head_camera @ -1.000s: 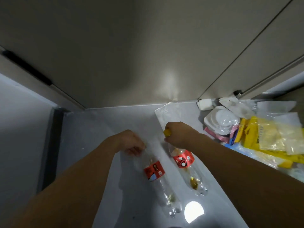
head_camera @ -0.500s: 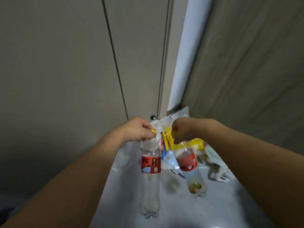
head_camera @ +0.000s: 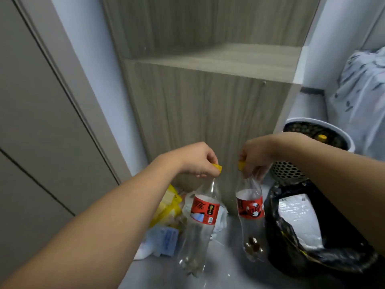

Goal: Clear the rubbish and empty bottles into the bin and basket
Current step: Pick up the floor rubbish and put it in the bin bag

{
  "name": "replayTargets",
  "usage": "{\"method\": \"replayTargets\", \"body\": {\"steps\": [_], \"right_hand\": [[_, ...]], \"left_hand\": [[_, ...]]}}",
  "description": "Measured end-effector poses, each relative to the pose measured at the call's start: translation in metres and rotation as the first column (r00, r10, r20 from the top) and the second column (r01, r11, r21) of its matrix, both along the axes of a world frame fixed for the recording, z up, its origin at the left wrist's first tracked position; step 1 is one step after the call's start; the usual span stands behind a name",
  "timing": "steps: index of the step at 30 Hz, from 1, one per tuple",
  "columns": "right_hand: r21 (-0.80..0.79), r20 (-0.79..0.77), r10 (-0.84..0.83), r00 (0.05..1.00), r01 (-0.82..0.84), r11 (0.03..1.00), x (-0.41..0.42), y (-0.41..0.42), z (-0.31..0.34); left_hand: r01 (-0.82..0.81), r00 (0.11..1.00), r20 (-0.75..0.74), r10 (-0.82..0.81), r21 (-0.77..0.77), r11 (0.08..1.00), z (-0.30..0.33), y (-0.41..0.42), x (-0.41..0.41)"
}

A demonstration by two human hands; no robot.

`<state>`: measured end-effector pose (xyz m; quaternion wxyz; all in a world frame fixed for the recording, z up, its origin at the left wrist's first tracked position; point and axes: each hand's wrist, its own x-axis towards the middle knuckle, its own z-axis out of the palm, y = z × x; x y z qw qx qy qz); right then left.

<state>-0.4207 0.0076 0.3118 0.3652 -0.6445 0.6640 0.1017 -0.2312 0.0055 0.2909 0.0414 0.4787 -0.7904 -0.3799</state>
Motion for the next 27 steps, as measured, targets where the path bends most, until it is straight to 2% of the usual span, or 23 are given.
{"method": "replayTargets", "body": {"steps": [7,11,14,18,23,27], "right_hand": [[-0.016,0.048,-0.133,0.990,0.134,0.991,-0.123,0.020,0.047],[-0.090,0.123,-0.211,0.970,0.223,0.971,-0.193,0.027,0.088],[-0.201,0.182,-0.272,0.945,0.307,0.930,-0.239,0.029,0.111],[-0.415,0.247,-0.311,0.918,0.390,0.822,-0.287,0.016,0.124],[-0.601,0.295,-0.325,0.898,0.439,0.668,-0.327,-0.008,0.112],[-0.703,0.185,-0.350,0.918,0.373,0.605,-0.349,-0.028,0.076]], "left_hand": [[0.152,0.988,0.037,-0.148,-0.158,0.976,0.062,0.005,-0.120],[0.170,0.985,0.079,-0.151,-0.384,0.907,0.095,0.008,-0.189],[0.079,0.997,0.028,-0.075,-0.512,0.855,0.111,-0.001,-0.233],[-0.093,0.994,-0.103,0.033,-0.662,0.744,0.112,-0.021,-0.281],[-0.244,0.963,-0.254,0.086,-0.699,0.672,0.097,-0.057,-0.317],[-0.318,0.939,-0.319,0.129,-0.663,0.678,0.074,-0.090,-0.338]]}}
